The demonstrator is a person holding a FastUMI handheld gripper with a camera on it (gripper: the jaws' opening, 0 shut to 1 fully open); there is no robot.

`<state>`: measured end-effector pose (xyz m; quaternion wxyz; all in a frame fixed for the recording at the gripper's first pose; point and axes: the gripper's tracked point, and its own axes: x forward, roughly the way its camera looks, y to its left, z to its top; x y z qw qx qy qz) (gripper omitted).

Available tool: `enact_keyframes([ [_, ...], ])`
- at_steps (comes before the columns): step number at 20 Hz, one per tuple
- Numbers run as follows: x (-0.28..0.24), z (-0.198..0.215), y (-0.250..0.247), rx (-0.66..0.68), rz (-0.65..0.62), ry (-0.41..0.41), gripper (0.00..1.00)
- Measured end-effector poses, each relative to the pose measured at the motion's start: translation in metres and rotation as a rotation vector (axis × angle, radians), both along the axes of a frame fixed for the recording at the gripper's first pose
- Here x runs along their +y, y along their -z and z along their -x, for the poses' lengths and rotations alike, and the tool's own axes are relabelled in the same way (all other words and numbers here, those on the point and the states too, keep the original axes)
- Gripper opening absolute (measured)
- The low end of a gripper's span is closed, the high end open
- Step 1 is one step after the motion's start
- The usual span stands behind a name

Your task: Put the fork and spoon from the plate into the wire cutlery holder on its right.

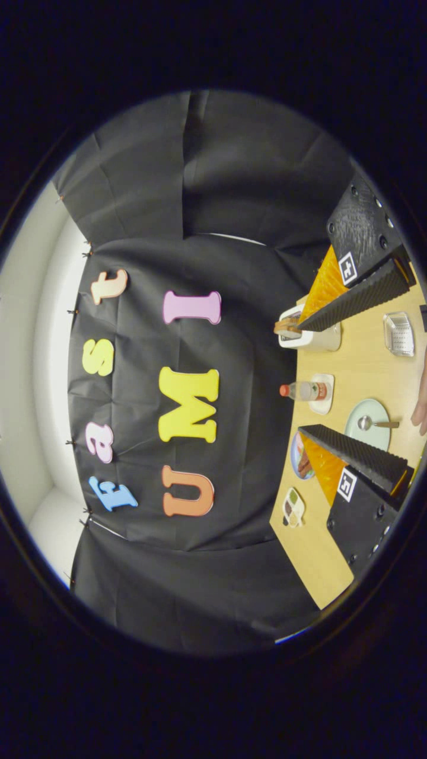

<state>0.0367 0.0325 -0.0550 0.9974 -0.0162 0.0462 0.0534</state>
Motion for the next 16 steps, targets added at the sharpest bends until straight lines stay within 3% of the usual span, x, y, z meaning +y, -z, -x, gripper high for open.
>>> enact_keyframes([
  [10, 0.067, -0.071, 0.180, 0.330, 0.020, -0.108, 0.96],
  [16, 0.089, -0.093, 0.279, 0.539, 0.047, -0.099, 0.91],
])
